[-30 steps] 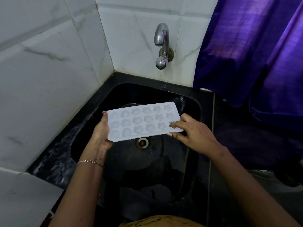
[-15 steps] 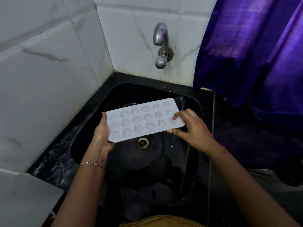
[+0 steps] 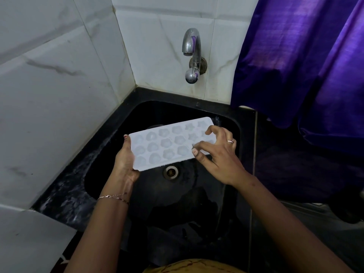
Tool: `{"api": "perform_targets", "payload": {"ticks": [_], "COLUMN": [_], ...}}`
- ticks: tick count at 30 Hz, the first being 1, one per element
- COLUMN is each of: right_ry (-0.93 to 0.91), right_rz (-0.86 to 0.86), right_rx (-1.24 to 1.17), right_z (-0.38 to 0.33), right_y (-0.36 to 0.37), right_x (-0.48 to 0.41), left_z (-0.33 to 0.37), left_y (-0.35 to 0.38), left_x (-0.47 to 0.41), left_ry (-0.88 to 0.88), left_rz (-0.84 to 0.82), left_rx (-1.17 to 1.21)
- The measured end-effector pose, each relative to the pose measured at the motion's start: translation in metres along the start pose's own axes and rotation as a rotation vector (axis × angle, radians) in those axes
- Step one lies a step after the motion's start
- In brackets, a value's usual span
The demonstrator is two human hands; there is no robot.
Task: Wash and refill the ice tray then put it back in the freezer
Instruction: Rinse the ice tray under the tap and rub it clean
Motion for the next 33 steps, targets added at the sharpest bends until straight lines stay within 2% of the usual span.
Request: {"api": "perform_targets", "payload": {"ticks": [7,16,21,27,33], "right_ry": [-0.01,-0.049,0.007,-0.172,-0.238], "right_rz": [0.04,0.0,0.009,-0.053,-0.084], "right_rx": [-0.025,-0.059,-0.093,0.16,0.106], "right_z": [-0.001,0.0,-0.005,-0.032,-0.035], "right_y": [-0.001,0.002,-0.002,0.0,0.005], "right_x": [0.005,0.009,0.009,0.0,-0.005], "left_z": [-0.001,-0.003,-0.003,-0.007,-0.004], "left_y": [-0.006,-0.008,-0.006,-0.006,-0.008], "left_x": [-0.002,-0.002,-0.002,-0.003,-0.002], "left_ry": [-0.036,-0.04,-0.033,-0.052,-0.034], "left_rz": [0.002,-0.004,0.03,0.042,0.041], "left_rx": [-0.029,-0.066,-0.075,-0.088,-0.089]}}
Point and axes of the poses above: each hand's wrist, its own x-axis away from the middle knuckle, its own y-axis out of the palm, z = x × y, the point moved 6 cm from there along -x, towards the middle knuckle, and after that the axes turned 8 degrees about x, right-handed, at the moved point
